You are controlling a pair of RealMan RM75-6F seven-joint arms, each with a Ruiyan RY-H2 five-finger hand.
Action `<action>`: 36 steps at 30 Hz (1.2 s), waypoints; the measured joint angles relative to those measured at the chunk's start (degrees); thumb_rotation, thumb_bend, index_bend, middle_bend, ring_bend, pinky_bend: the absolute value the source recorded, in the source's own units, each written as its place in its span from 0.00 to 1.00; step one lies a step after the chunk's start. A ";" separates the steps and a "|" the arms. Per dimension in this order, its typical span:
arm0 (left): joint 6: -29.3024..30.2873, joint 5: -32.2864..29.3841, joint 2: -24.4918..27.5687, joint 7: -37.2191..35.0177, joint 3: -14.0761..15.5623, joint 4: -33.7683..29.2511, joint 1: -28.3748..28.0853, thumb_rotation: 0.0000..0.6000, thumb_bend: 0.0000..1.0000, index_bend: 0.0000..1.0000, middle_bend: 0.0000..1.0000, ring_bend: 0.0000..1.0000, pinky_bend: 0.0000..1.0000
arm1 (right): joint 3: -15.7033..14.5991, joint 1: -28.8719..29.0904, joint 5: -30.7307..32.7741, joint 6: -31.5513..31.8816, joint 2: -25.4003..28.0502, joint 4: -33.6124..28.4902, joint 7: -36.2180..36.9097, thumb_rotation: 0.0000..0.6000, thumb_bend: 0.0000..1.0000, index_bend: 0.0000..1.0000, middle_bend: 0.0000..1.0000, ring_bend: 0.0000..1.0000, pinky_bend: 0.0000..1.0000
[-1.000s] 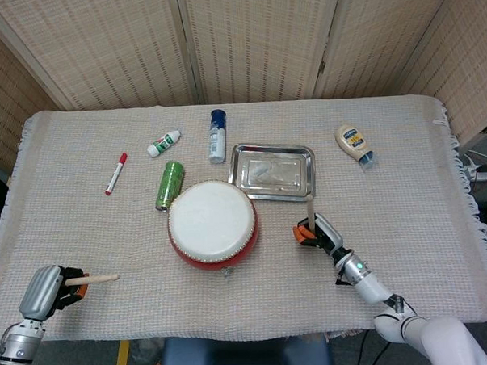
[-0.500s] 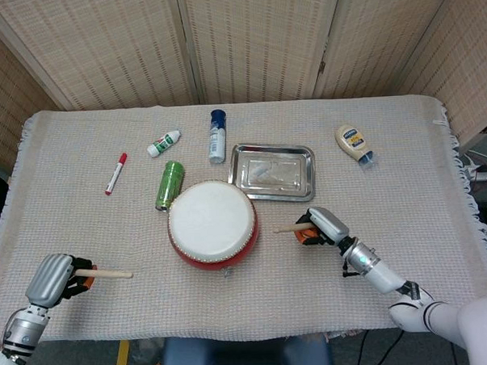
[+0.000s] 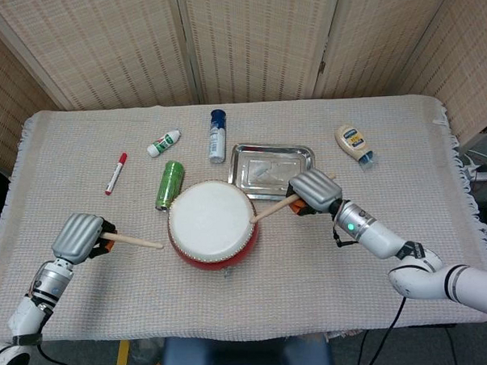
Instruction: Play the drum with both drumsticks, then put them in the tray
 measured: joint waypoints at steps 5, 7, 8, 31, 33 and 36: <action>-4.21 -6.30 -0.26 4.57 -1.97 -1.81 -3.22 1.00 0.57 1.00 1.00 1.00 1.00 | 2.05 4.91 11.22 -4.08 -0.34 -0.68 -11.30 1.00 0.90 1.00 1.00 1.00 1.00; -4.98 -8.31 -0.54 5.83 -2.63 -2.23 -4.19 1.00 0.57 1.00 1.00 1.00 1.00 | 2.36 7.13 15.82 -5.12 -1.42 -0.14 -15.76 1.00 0.90 1.00 1.00 1.00 1.00; -5.13 -9.02 -0.63 6.29 -2.91 -2.40 -4.54 1.00 0.57 1.00 1.00 1.00 1.00 | 2.37 8.05 17.62 -5.45 -2.04 0.25 -17.58 1.00 0.90 1.00 1.00 1.00 1.00; -7.41 -18.36 -7.71 17.68 -2.80 -0.77 -11.09 1.00 0.57 1.00 1.00 1.00 1.00 | 4.26 12.93 26.26 1.19 -5.32 -2.24 -25.33 1.00 0.90 1.00 1.00 1.00 1.00; -7.63 -19.65 -8.94 20.06 -2.37 0.15 -11.82 1.00 0.57 1.00 1.00 1.00 1.00 | 4.53 12.10 25.28 1.41 -4.11 -3.30 -24.81 1.00 0.90 1.00 1.00 1.00 1.00; -7.72 -22.48 -10.32 24.06 -1.74 1.19 -12.89 1.00 0.57 1.00 1.00 1.00 1.00 | 3.51 12.00 25.38 0.83 -4.28 -2.89 -25.69 1.00 0.90 1.00 1.00 1.00 1.00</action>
